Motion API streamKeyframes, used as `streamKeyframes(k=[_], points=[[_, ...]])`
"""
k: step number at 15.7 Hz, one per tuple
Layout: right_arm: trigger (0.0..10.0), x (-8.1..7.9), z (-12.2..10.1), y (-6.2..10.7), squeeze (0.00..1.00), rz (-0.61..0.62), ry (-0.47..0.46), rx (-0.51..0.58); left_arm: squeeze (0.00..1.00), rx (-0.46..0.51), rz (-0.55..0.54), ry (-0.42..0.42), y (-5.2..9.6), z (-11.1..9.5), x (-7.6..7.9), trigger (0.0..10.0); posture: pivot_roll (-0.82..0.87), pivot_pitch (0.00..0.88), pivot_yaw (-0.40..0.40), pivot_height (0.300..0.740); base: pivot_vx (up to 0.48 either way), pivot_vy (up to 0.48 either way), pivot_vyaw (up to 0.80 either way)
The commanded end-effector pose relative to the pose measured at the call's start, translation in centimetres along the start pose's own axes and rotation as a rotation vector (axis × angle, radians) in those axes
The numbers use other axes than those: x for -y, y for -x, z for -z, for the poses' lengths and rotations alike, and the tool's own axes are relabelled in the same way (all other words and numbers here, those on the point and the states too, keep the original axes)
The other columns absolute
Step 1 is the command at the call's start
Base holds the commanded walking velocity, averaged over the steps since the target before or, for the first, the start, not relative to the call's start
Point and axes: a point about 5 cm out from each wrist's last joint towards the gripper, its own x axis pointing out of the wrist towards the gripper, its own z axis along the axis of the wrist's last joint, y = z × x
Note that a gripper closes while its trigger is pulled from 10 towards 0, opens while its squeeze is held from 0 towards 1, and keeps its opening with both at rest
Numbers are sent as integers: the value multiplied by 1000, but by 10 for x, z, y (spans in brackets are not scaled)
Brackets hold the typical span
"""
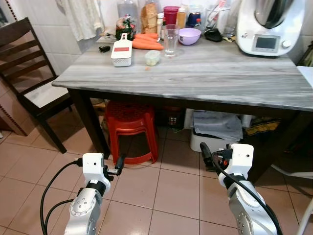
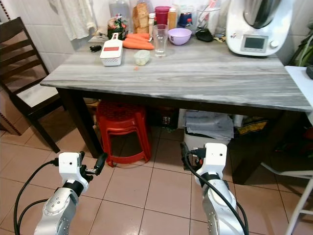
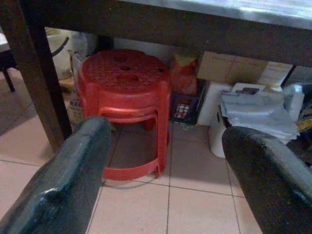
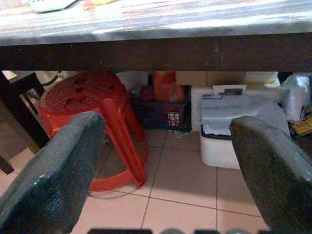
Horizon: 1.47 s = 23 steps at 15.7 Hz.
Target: Setting the table
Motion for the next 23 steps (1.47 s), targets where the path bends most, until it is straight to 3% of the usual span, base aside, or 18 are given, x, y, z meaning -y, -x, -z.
streamKeyframes(k=[1,10,23], points=[[10000,-1,-3,-2,0,-5,-11,5,0,-6,-9,-15,-1,-1,-3,10000,-48,0,51,740,0,0,0],[10000,1,-2,-3,0,14,-30,4,0,-10,-14,-23,-2,-2,-5,10000,-46,0,60,740,0,0,0],[10000,4,-3,-4,0,35,-29,14,0,-16,-14,-32,-7,-3,-6,10000,-52,0,71,740,-256,0,0]])
